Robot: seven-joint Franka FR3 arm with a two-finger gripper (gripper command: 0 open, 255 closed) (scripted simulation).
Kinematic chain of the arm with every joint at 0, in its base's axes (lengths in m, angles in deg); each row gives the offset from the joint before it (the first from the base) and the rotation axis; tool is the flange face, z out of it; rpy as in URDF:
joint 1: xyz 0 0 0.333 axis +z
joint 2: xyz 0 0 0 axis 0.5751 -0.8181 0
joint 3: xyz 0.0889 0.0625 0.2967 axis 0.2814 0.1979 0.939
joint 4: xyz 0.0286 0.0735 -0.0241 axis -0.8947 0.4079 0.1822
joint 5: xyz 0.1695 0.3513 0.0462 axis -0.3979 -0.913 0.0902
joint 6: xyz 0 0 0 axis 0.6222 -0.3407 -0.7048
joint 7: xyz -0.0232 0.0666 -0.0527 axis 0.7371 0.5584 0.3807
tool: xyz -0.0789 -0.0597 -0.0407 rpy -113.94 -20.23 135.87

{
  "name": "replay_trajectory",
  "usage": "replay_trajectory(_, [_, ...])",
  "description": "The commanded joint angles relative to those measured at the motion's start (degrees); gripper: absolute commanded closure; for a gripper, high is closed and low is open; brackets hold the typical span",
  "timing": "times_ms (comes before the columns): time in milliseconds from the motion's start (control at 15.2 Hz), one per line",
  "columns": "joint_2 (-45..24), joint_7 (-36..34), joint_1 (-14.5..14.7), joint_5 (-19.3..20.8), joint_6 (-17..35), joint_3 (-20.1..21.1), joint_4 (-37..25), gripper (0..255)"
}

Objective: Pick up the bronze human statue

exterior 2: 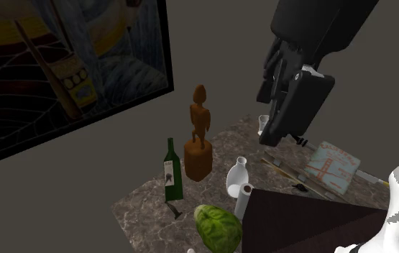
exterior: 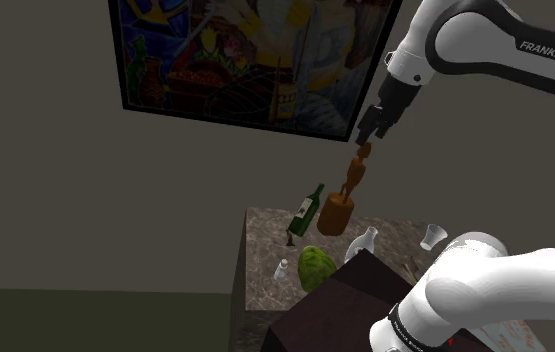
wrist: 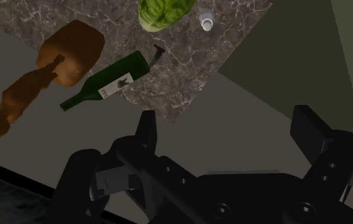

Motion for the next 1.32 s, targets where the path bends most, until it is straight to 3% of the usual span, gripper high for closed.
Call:
replay_trajectory(0, [0.0, 0.0, 0.0, 0.0, 0.0, 0.0, 0.0, 0])
replay_trajectory(660, [-6.32, 5.29, -4.17, 4.81, 17.88, -10.33, 6.91, 0])
replay_trajectory(1254, [-18.38, 11.18, -5.78, 5.31, 34.24, -20.77, 7.01, 0])
